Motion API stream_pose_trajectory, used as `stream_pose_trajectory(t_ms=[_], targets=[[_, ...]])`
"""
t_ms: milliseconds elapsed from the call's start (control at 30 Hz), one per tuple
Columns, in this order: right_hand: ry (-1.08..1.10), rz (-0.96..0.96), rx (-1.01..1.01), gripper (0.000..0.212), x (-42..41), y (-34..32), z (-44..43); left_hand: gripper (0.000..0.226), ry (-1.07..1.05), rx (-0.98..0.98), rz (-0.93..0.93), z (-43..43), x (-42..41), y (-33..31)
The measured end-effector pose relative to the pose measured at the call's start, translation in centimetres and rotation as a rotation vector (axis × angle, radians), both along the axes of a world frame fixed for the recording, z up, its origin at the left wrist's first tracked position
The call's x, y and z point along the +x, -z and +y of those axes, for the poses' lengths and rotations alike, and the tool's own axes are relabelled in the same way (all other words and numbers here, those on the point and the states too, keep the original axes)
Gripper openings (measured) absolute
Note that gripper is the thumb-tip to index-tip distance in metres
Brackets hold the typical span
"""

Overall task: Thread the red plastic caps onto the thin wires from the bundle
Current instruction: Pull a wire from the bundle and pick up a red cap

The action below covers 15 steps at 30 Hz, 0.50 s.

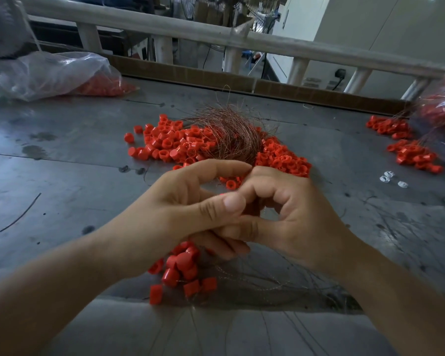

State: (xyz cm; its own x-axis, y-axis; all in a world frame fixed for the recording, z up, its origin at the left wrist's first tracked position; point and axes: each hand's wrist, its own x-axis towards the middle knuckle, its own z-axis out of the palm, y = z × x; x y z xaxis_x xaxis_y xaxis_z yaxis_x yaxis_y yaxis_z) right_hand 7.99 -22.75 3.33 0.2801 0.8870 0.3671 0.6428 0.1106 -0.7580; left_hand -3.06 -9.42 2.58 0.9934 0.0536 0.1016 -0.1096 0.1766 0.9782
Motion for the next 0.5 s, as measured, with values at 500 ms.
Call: stream_pose_trajectory(t_ms=[500], targets=[[-0.014, 0.475, -0.044, 0.011, 0.2, -0.6, -0.1, 0.036, -0.07, -0.299, -0.148, 1.8, 0.3, -0.6]])
